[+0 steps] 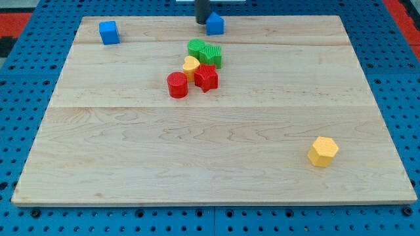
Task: Move the red star diagonal to the right of the blue triangle
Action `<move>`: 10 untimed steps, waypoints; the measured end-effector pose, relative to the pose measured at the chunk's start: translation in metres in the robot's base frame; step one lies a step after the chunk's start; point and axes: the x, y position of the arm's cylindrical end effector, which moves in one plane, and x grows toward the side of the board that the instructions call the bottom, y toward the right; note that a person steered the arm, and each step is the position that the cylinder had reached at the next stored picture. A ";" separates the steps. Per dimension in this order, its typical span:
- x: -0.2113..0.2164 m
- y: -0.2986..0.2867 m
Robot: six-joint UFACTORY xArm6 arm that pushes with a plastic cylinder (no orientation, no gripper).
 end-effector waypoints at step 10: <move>0.204 -0.056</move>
